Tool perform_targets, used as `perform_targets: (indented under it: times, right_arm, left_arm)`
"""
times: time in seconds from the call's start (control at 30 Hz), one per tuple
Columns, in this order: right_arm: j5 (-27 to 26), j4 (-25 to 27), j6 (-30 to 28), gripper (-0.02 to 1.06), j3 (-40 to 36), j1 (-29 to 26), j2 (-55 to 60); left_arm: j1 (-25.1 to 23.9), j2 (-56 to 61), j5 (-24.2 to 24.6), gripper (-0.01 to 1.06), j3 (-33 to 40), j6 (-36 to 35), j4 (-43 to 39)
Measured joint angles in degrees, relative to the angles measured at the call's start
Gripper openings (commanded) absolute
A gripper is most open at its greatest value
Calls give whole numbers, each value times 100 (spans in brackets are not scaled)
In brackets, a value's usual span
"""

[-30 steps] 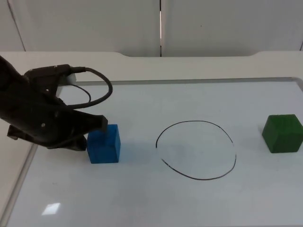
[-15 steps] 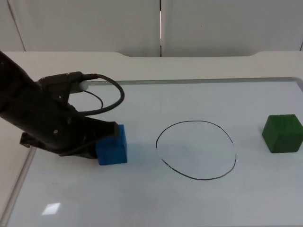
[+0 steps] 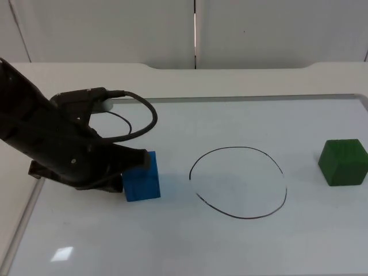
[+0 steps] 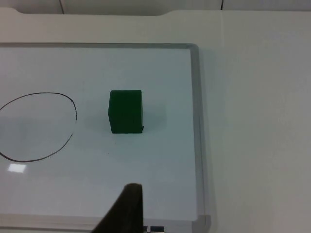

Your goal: Push the two cubes into the marked area.

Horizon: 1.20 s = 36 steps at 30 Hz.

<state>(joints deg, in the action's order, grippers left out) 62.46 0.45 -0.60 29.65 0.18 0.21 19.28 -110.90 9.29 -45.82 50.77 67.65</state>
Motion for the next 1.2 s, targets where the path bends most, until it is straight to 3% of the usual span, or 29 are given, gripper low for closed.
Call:
perform_targets:
  times: [1.2]
  right_arm:
    - [0, 0, 0, 105, 0, 0, 0]
  left_arm:
    - [526, 0, -115, 0, -114, 0, 194]
